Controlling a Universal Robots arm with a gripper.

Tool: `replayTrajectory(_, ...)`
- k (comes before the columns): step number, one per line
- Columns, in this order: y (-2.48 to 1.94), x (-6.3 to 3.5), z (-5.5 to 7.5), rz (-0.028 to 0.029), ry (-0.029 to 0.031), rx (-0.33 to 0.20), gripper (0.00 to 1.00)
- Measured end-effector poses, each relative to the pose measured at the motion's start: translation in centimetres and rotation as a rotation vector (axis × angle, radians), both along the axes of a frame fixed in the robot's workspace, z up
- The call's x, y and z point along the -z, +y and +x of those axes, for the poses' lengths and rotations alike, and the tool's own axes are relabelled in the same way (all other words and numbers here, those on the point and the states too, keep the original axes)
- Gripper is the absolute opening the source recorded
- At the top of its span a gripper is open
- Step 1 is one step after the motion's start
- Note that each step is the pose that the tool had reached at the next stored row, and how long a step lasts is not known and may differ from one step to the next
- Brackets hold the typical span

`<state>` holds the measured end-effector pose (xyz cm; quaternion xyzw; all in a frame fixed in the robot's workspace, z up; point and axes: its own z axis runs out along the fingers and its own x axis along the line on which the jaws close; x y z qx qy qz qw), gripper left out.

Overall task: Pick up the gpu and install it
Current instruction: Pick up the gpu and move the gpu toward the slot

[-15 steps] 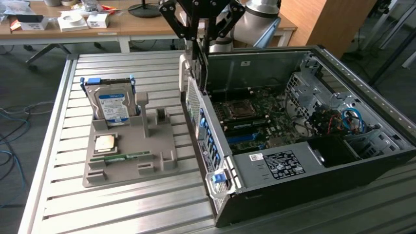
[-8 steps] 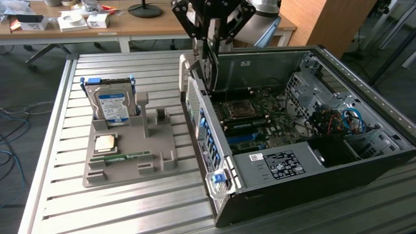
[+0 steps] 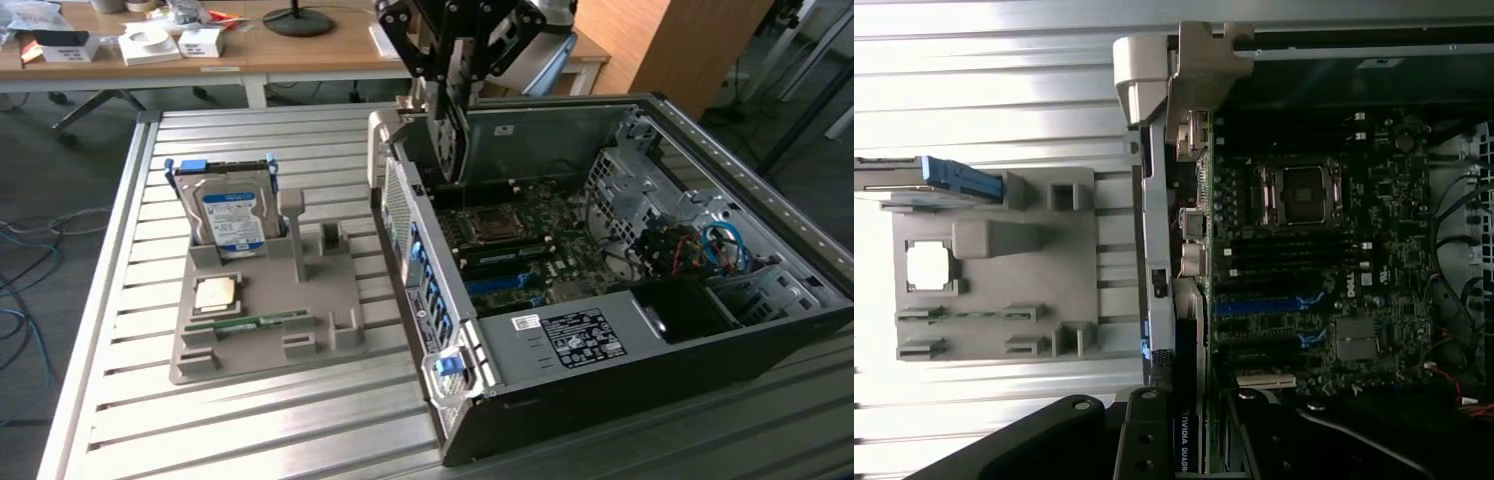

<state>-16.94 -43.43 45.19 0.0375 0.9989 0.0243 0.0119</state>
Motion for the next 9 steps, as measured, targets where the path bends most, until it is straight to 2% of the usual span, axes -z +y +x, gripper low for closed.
replayTrajectory(9, 0.0, 0.01, 2.0, 0.0028, -0.0001, 0.0, 0.26)
